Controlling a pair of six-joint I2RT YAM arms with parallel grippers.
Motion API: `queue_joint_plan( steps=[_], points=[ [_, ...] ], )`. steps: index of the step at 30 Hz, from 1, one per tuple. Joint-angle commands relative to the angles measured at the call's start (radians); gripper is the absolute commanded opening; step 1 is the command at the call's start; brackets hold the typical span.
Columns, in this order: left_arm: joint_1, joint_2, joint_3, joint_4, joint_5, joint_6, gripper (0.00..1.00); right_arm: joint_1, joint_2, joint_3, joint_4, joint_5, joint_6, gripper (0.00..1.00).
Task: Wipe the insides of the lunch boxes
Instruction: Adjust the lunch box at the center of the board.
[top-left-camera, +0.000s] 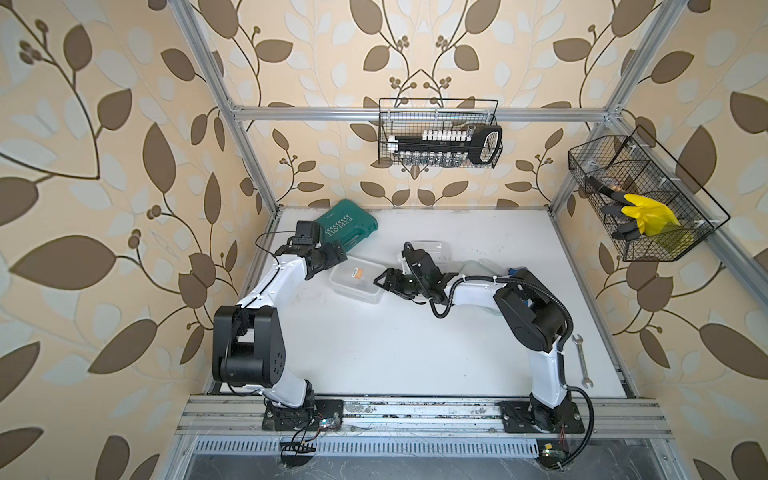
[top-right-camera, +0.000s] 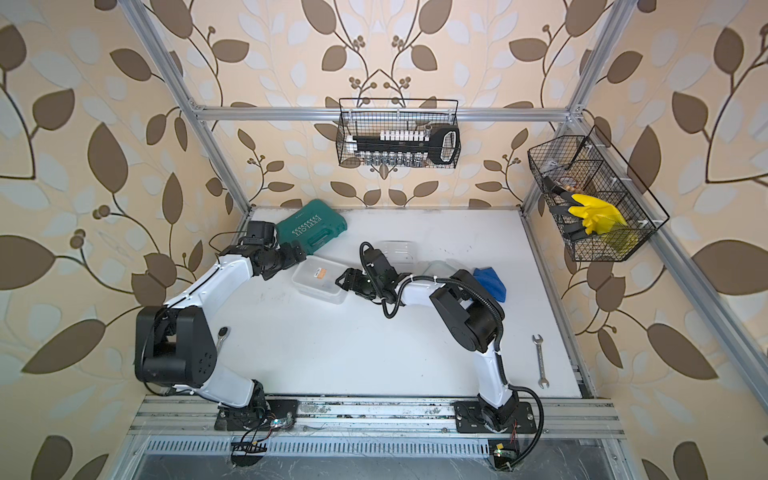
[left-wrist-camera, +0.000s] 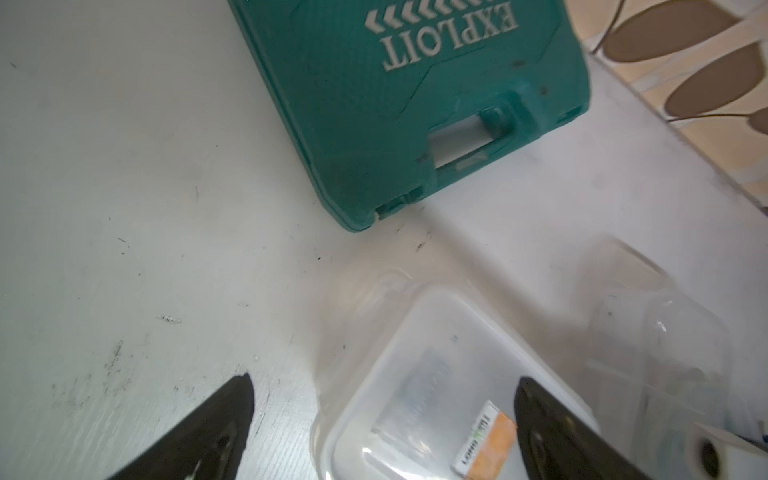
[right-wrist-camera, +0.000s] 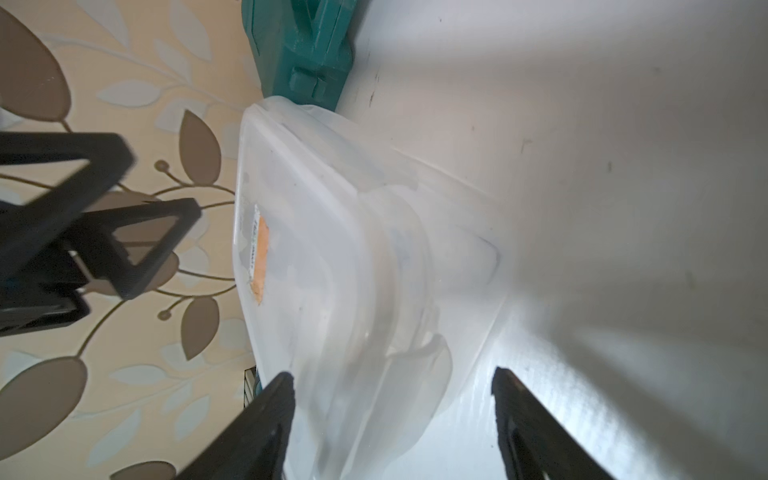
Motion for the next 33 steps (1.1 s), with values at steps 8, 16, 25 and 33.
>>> queue_joint_plan(
  steps=[8, 16, 25, 33],
  points=[
    [-0.004, 0.002, -0.103, 0.144, 0.161, -0.019, 0.92, -0.003, -0.017, -0.014, 0.015, -0.022, 0.01, 0.76],
    [-0.072, -0.122, -0.237, 0.193, 0.208, -0.095, 0.88, -0.034, -0.01, -0.016, 0.039, -0.03, 0.04, 0.71],
    [-0.126, -0.273, -0.356, 0.175, 0.207, -0.144, 0.87, -0.043, 0.0, 0.033, -0.008, -0.037, 0.027, 0.67],
    [-0.126, -0.351, -0.431, 0.091, 0.153, -0.139, 0.89, -0.049, 0.01, 0.039, -0.034, -0.022, 0.053, 0.64]
  ],
)
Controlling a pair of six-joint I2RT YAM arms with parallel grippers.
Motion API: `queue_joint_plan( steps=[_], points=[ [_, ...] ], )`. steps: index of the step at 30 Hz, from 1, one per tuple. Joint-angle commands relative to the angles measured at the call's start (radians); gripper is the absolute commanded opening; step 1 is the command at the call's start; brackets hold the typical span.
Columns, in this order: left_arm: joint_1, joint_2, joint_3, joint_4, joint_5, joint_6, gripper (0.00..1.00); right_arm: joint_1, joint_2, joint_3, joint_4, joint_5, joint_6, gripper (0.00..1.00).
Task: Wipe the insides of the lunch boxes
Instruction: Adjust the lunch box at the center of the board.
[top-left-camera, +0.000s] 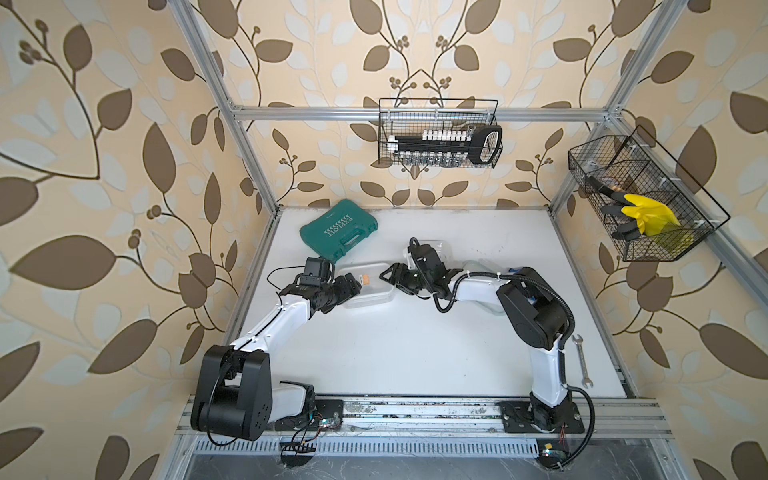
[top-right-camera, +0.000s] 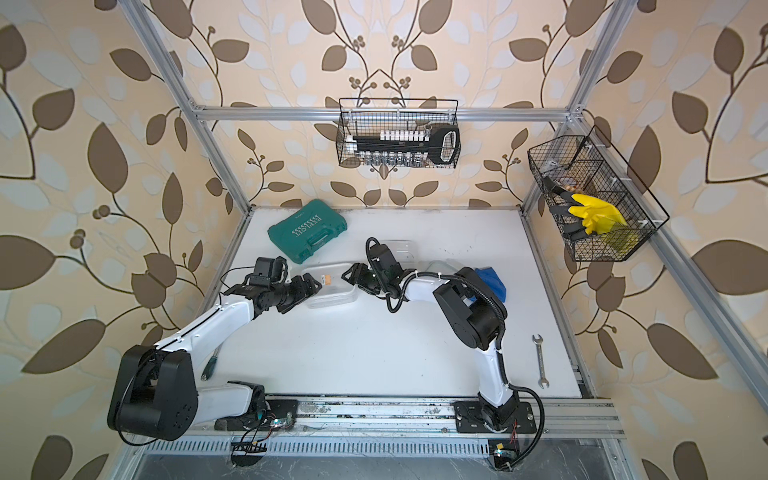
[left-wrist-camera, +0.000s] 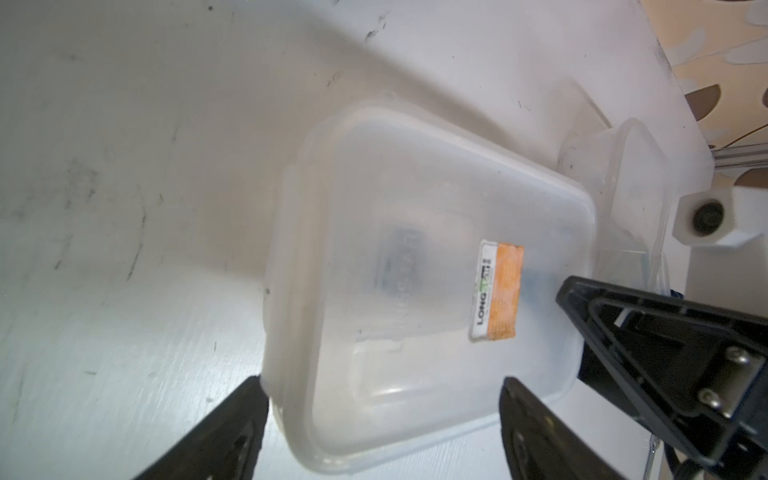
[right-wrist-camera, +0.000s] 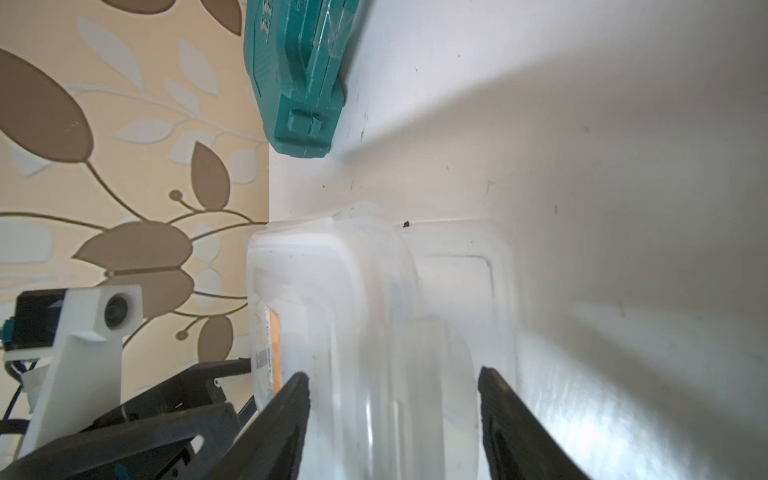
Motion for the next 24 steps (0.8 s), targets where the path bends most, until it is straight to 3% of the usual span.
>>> queue_joint_plan(
  steps=[1, 5, 11, 21, 24],
  points=[
    [-0.011, -0.047, -0.02, -0.06, -0.048, -0.004, 0.9, -0.002, 0.009, 0.029, -0.031, 0.003, 0.021, 0.63],
    [-0.012, -0.116, 0.009, -0.129, -0.146, 0.005, 0.94, -0.001, -0.002, 0.025, -0.038, 0.0, 0.021, 0.6],
    [-0.017, -0.158, 0.125, -0.148, -0.173, 0.059, 0.98, -0.004, -0.008, 0.001, -0.012, 0.0, 0.051, 0.58],
    [-0.112, 0.066, 0.275, -0.049, -0.157, 0.145, 0.99, -0.004, -0.082, -0.081, -0.025, 0.107, 0.12, 0.72],
    [-0.128, 0.114, 0.273, -0.003, -0.164, 0.168, 0.99, -0.004, -0.128, -0.094, -0.052, 0.146, 0.118, 0.72]
  ],
)
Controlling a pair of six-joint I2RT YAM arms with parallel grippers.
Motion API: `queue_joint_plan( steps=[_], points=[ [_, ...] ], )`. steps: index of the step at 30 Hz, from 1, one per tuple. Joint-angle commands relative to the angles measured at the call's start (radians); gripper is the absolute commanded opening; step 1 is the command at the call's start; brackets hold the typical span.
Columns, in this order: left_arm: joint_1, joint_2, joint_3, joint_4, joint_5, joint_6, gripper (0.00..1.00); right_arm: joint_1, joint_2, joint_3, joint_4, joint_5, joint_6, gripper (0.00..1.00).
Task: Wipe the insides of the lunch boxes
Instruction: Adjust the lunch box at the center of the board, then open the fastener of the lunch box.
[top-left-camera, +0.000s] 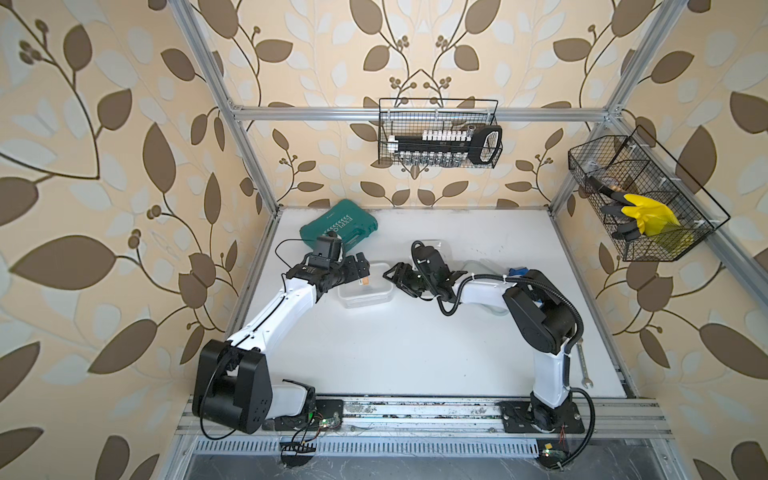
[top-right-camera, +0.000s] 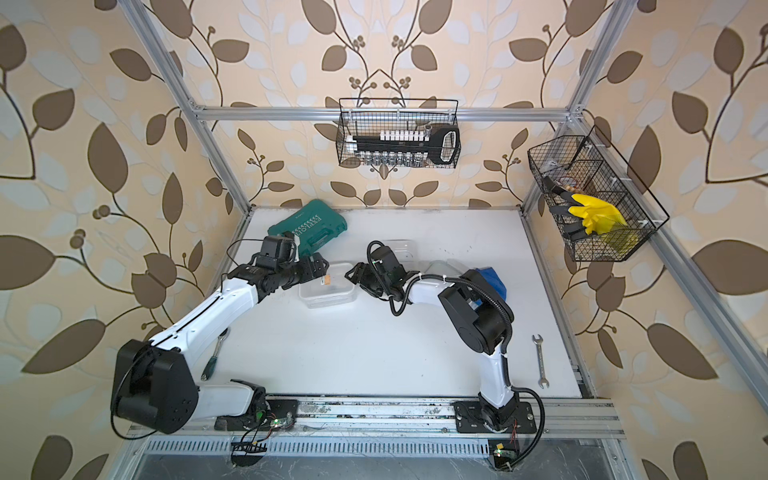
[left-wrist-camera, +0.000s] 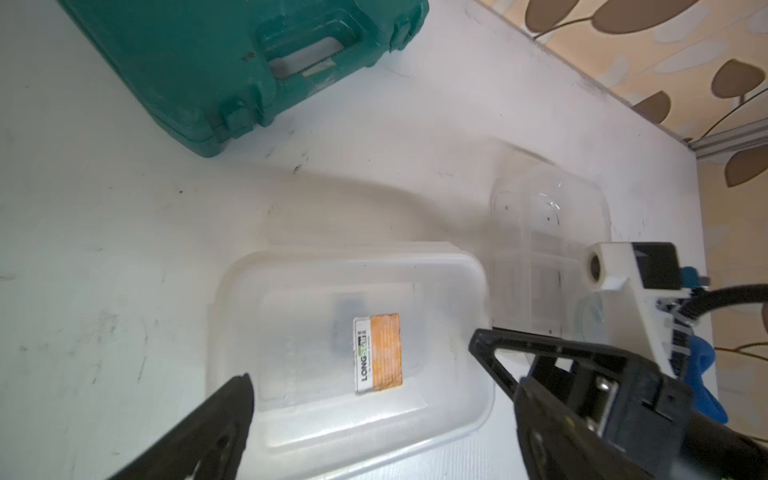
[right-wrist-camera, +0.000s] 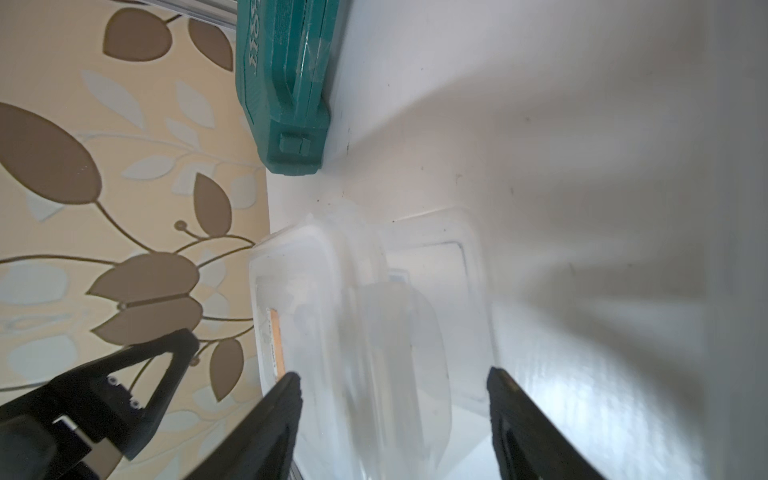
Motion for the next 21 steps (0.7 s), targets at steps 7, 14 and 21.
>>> queue_joint_plan(
  steps=[7, 14, 21],
  points=[
    [-0.034, 0.07, -0.013, 0.099, -0.04, 0.062, 0.96, 0.014, -0.089, -0.12, 0.054, 0.129, 0.203, 0.72],
    [-0.065, 0.106, -0.097, 0.198, -0.044, 0.036, 0.88, 0.135, -0.186, -0.278, 0.238, 0.399, 0.393, 0.71],
    [-0.082, 0.124, -0.167, 0.253, -0.051, 0.003, 0.81, 0.195, -0.092, -0.315, 0.479, 0.495, 0.507, 0.69]
  ],
)
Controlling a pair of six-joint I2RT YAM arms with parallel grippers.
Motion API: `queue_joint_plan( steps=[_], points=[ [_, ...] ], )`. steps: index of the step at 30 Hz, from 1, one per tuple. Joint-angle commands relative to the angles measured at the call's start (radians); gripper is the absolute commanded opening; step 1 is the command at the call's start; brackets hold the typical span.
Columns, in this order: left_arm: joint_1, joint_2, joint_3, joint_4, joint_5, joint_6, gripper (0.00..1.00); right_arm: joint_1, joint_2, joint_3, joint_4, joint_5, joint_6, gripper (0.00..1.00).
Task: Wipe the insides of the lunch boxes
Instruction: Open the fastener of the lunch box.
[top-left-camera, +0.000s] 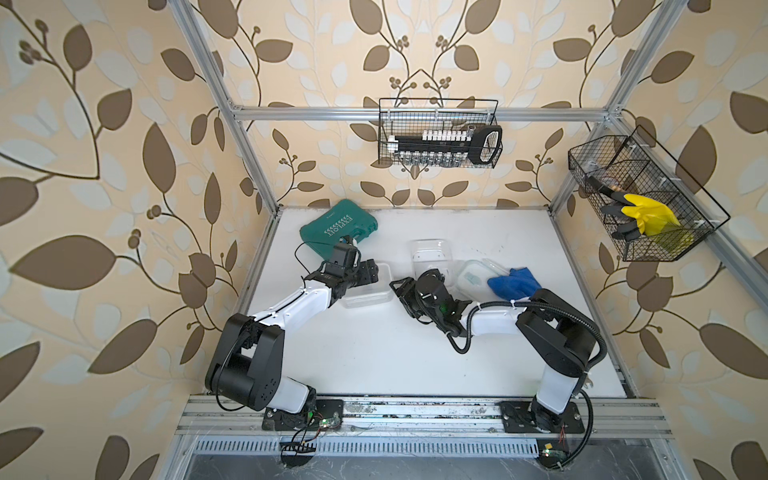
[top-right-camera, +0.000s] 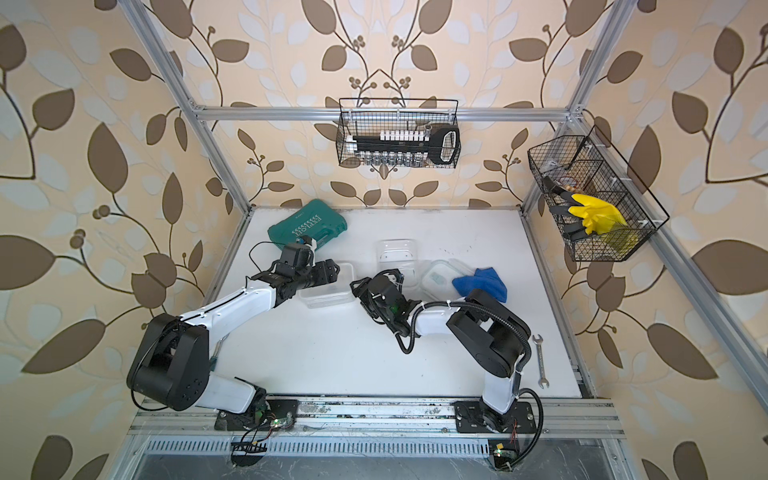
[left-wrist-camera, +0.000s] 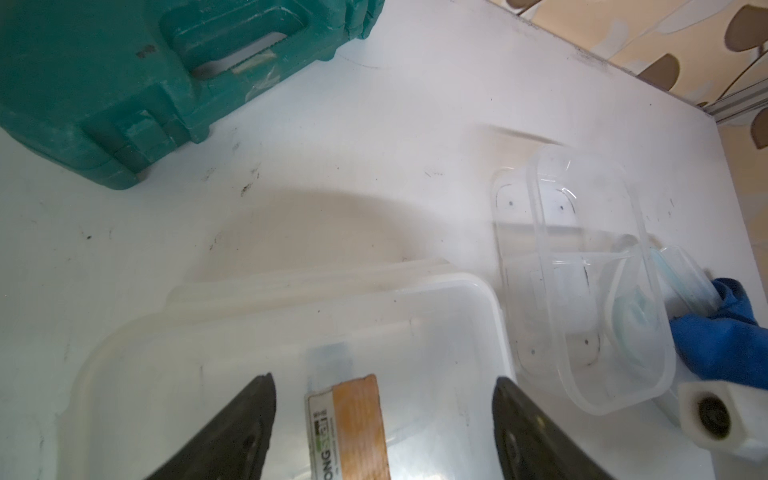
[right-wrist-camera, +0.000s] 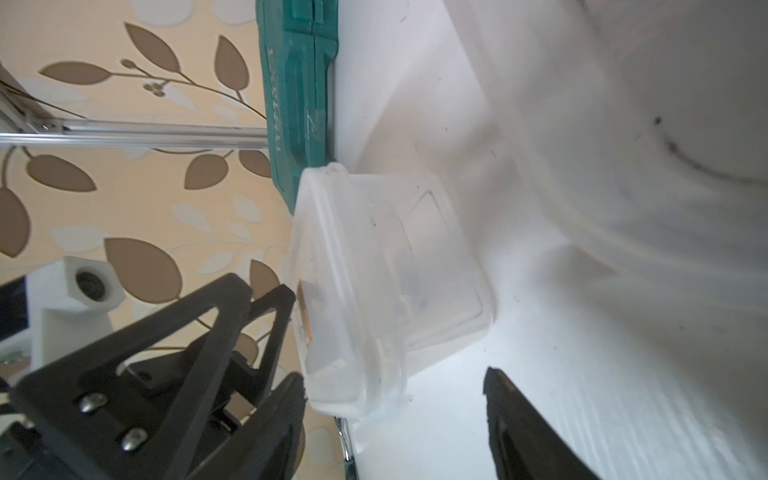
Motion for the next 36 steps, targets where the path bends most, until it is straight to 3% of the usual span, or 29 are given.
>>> queue_joint_plan(
  steps=[1, 21, 23, 36],
  points=[
    [-0.01, 0.033, -0.063, -0.032, 0.005, -0.038, 0.8, 0.024, 0.052, -0.013, 0.158, 0.117, 0.098, 0.69],
    [-0.039, 0.122, -0.208, 0.114, 0.066, -0.104, 0.56, 0.045, 0.282, 0.052, 0.465, 0.217, 0.22, 0.57],
    [-0.046, 0.133, -0.213, 0.119, 0.064, -0.102, 0.53, 0.046, 0.307, 0.061, 0.494, 0.225, 0.233, 0.61],
    [-0.071, 0.155, -0.263, 0.171, 0.054, -0.116, 0.44, 0.044, 0.339, 0.077, 0.604, 0.228, 0.241, 0.53]
  ],
)
